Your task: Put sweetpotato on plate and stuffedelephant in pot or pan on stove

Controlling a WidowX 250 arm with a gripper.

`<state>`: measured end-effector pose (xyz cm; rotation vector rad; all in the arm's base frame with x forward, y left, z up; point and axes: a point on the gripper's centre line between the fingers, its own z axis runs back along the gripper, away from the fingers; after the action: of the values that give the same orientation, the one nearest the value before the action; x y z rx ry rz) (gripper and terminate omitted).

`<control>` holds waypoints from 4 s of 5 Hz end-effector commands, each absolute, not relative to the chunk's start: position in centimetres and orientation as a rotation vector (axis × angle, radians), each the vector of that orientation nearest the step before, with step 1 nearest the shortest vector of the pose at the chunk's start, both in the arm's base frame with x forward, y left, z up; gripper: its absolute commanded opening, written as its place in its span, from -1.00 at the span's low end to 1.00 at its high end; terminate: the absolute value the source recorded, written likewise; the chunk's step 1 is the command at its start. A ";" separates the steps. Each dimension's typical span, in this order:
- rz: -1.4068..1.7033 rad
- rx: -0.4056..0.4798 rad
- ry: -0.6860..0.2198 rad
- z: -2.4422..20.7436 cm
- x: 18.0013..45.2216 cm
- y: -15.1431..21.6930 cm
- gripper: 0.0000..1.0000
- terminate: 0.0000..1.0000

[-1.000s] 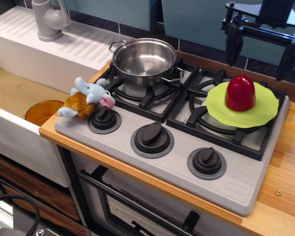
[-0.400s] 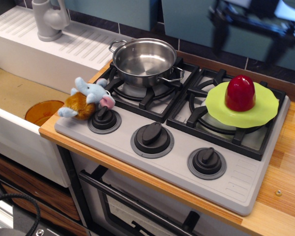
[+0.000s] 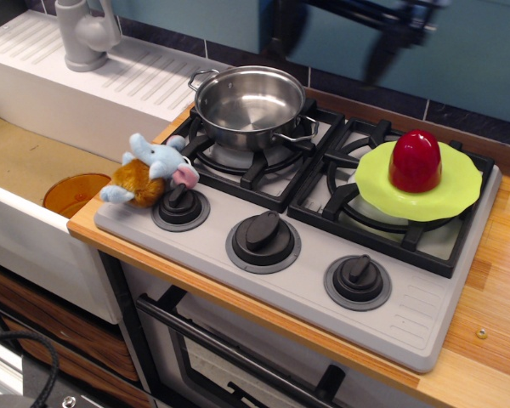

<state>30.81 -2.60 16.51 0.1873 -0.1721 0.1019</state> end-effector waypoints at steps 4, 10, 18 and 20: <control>0.162 0.201 -0.330 12.7 28.9 6.6 1.00 -1.00; 0.172 0.194 -0.379 7.3 28.7 12.5 1.00 -1.00; 0.219 0.182 -0.418 4.5 27.6 10.5 1.00 -1.00; 0.230 0.159 -0.409 4.0 27.9 10.5 -1.00 -1.00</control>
<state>27.32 10.46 3.28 0.1481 -0.3934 0.2288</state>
